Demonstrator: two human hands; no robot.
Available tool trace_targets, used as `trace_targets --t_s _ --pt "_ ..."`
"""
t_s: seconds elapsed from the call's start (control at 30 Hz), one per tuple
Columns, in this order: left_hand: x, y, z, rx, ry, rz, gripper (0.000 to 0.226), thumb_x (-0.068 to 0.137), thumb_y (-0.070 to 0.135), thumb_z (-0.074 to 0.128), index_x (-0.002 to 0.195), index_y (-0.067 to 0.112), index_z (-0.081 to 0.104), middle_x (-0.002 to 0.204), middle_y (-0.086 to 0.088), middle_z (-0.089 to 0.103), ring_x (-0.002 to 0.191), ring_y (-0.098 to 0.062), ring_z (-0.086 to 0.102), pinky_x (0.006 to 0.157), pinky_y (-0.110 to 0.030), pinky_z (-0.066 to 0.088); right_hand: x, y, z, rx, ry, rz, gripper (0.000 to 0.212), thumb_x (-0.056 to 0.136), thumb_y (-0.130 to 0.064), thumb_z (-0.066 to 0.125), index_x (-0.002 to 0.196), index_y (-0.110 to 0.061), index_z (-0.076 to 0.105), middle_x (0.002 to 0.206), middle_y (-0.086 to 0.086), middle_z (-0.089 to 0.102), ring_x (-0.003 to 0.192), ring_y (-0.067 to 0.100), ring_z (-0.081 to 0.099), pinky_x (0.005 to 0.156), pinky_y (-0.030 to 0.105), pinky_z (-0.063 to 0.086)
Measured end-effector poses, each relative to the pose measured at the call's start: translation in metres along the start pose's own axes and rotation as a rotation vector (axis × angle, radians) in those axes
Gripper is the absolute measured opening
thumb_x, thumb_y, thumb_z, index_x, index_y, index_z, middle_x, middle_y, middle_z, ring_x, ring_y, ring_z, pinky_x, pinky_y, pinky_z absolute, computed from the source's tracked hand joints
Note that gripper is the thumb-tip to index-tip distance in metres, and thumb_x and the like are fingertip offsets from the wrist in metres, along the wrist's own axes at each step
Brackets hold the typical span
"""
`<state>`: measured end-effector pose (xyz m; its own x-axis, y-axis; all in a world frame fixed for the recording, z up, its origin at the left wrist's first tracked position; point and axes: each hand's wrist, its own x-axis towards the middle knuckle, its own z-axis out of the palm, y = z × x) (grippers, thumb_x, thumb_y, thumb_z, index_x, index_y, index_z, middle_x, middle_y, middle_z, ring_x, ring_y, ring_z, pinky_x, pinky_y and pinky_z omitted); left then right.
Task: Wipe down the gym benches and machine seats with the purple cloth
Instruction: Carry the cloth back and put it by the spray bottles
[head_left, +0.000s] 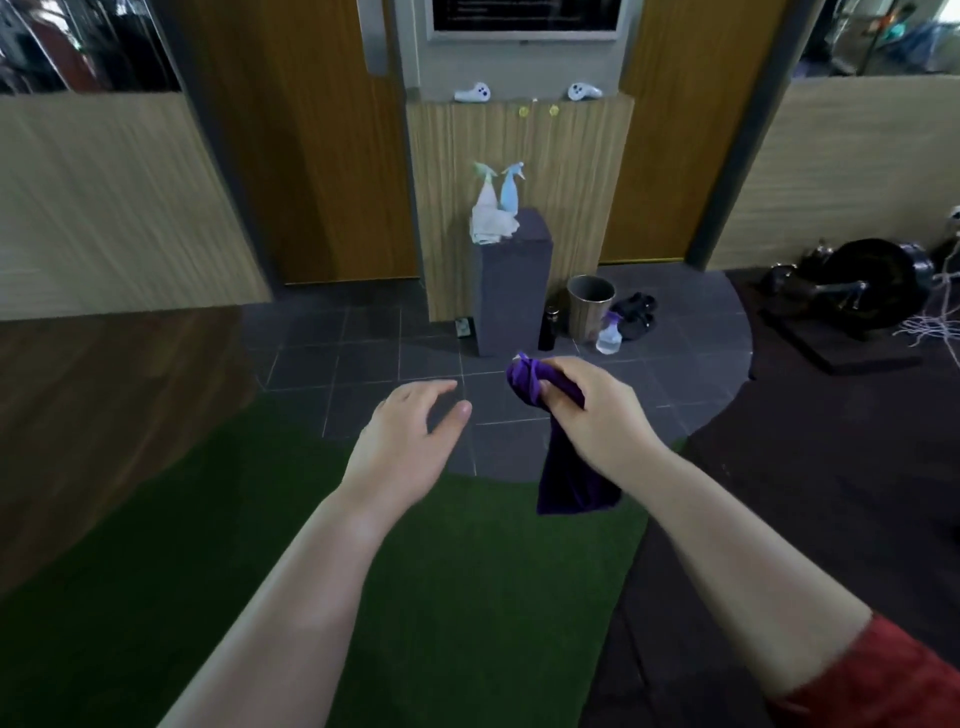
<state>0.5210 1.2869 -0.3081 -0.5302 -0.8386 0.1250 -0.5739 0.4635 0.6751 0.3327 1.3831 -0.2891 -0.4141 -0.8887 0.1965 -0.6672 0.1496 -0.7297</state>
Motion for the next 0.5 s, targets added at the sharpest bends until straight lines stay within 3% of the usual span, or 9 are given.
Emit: trace_targets --t_s 0.23,0.5 --pt "0.235 -0.06 -0.005 0.06 0.041 -0.013 0.045 0.093 0.054 0.043 0.134 0.036 0.048 0.139 0.012 0.046 0.127 -0.011 0.042 0.097 -0.029 0.039 0.249 0.03 0.05 0.005 0.003 -0.089 0.021 0.095 -0.028 0.051 0.114 -0.025 0.059 0.107 -0.008 0.062 0.1 0.01 0.053 0.081 0.024 0.036" --pt "0.519 -0.114 -0.013 0.073 0.033 0.011 0.048 0.091 0.058 0.041 0.134 0.036 0.047 0.14 0.014 0.046 0.13 -0.01 0.04 0.102 -0.036 0.042 0.519 0.071 0.091 -0.008 0.004 -0.07 0.02 0.095 -0.031 0.051 0.113 -0.029 0.058 0.11 -0.008 0.061 0.102 0.01 0.054 0.081 0.024 0.035"
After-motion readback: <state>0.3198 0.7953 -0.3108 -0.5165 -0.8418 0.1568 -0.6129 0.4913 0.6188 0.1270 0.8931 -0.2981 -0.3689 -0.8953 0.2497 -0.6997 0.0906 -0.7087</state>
